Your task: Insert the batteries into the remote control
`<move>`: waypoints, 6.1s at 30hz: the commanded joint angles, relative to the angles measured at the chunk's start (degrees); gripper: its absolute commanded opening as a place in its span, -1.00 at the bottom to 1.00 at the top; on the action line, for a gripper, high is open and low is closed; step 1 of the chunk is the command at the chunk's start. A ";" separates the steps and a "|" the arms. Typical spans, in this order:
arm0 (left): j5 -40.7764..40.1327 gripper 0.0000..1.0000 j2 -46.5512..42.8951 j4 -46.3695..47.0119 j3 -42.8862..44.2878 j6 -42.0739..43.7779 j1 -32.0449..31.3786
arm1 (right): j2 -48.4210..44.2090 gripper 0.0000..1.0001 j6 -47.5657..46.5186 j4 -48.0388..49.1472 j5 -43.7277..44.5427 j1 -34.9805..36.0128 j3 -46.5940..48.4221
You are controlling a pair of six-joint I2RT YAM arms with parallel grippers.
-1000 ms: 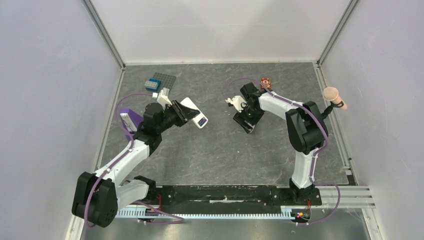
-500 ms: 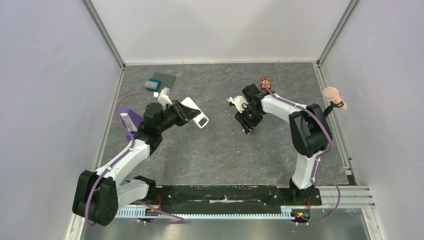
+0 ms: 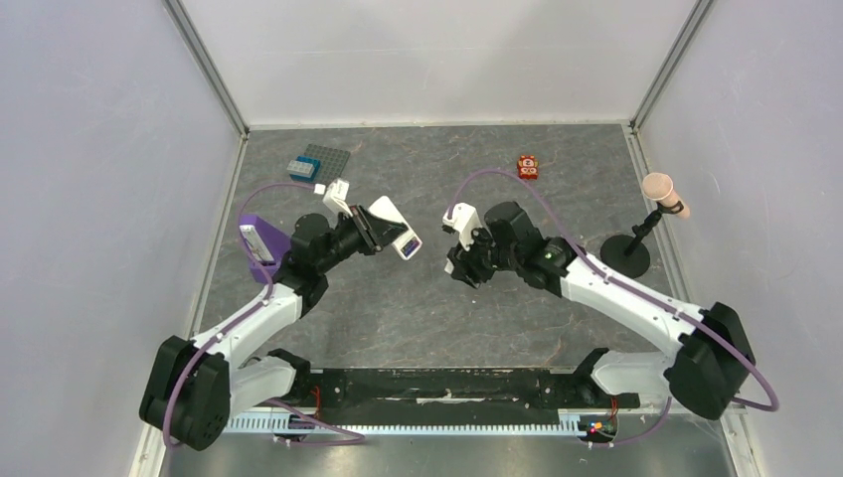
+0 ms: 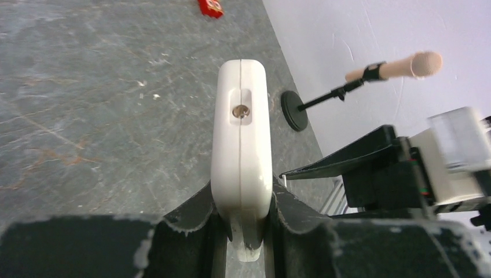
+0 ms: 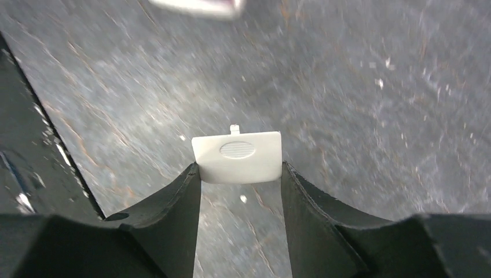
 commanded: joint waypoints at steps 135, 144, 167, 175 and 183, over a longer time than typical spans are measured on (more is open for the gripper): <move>-6.08 -0.96 -4.65 0.28 3.74 -3.57 -16.70 | 9.68 0.27 24.77 -0.61 22.18 13.34 21.49; -6.24 -0.96 -3.52 2.27 2.26 -8.52 -13.46 | 9.78 0.52 27.68 -3.82 23.95 12.92 25.96; -5.33 -0.96 -2.43 6.73 1.50 -22.80 -8.22 | -13.11 0.76 62.68 25.56 25.85 8.89 -4.37; -2.99 -0.96 -2.92 8.80 0.60 -30.48 -7.06 | -10.69 0.59 70.03 33.73 22.83 8.57 -8.51; -1.18 -0.96 -3.16 11.54 -0.08 -34.61 -5.98 | -8.04 0.16 70.25 35.77 18.91 8.29 -9.39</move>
